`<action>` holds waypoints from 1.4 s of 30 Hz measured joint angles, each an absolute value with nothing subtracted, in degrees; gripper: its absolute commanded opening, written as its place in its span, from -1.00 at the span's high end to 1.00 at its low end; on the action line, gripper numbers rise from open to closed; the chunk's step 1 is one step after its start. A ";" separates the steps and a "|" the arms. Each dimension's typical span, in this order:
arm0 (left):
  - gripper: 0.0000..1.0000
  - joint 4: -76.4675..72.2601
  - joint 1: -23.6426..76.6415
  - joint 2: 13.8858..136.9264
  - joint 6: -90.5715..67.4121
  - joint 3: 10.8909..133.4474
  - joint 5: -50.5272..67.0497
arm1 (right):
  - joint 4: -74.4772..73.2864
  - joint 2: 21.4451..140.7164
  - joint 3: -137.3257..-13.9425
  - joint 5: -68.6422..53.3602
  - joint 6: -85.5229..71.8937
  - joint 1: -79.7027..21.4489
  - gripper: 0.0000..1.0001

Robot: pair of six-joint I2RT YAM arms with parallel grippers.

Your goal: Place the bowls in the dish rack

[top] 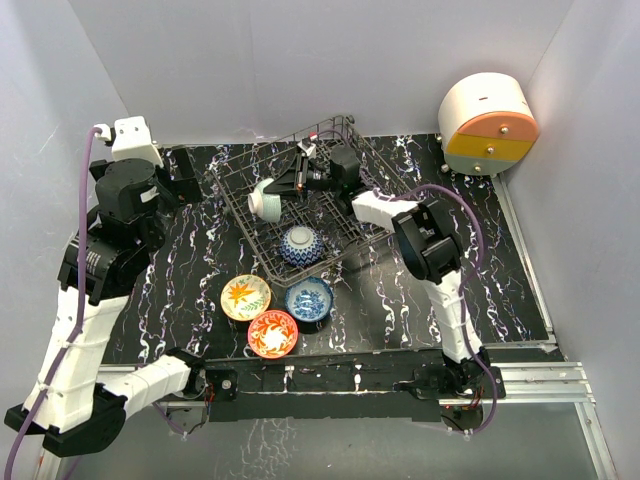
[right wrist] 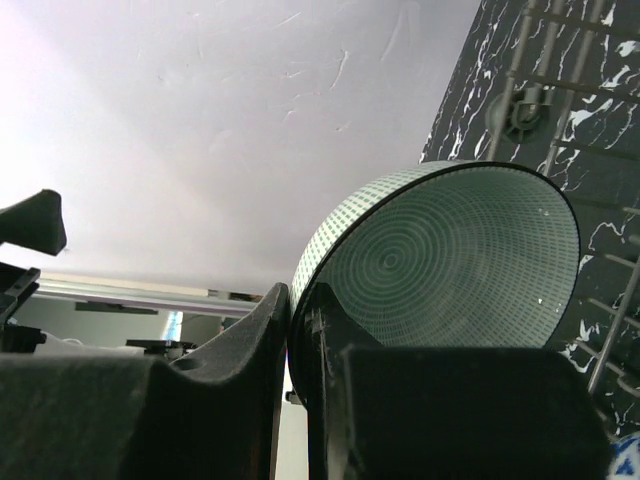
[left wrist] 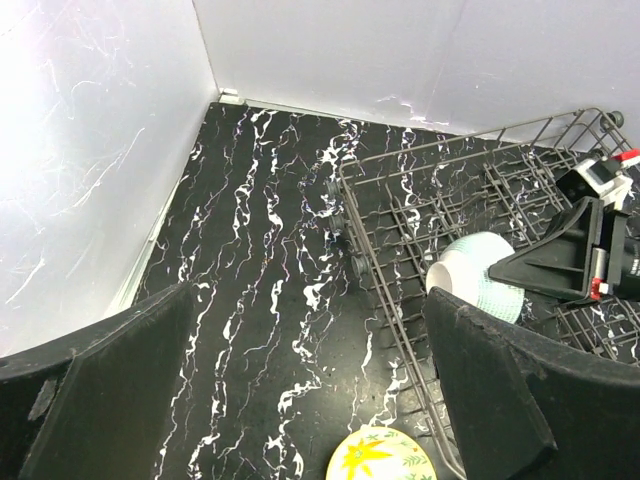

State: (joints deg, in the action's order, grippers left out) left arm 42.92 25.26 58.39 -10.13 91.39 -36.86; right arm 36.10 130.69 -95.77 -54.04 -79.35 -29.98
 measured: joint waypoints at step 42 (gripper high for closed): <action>-0.94 43.35 25.26 59.86 -9.43 90.85 -38.79 | 38.54 144.38 -99.72 -52.84 -87.13 -30.41 0.54</action>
